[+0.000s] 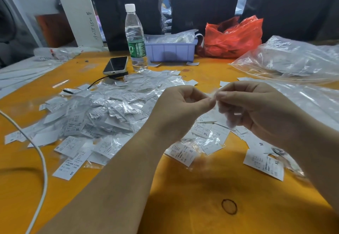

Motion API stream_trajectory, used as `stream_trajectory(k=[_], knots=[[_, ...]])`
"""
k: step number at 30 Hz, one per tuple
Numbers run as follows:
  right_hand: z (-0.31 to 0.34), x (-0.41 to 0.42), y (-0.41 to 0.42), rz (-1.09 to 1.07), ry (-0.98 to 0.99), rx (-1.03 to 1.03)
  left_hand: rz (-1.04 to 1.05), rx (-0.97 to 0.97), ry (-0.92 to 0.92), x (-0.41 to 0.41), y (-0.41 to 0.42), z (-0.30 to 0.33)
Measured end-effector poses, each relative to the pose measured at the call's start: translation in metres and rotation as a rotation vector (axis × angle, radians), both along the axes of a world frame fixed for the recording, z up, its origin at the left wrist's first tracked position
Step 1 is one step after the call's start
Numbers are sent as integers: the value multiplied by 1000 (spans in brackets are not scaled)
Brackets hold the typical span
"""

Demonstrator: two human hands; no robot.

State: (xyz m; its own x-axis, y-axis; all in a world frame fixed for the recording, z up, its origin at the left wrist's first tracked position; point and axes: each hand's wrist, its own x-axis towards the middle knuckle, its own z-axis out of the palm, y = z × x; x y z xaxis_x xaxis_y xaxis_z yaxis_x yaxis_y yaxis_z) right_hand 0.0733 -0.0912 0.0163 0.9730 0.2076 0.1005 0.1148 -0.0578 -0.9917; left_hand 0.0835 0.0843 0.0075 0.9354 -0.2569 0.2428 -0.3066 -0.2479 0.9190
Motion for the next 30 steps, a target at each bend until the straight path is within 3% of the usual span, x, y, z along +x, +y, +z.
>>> stream_trajectory(k=[5,15,30], knots=[[-3,-1,0,81,-6,-22,-41,-39,19,1,1,0],[0,1,-5,-36,-27,-39,41,-254,96,1,4,8],[-3,2,-4,4,-14,-40,22,-289,111,0,4,8]])
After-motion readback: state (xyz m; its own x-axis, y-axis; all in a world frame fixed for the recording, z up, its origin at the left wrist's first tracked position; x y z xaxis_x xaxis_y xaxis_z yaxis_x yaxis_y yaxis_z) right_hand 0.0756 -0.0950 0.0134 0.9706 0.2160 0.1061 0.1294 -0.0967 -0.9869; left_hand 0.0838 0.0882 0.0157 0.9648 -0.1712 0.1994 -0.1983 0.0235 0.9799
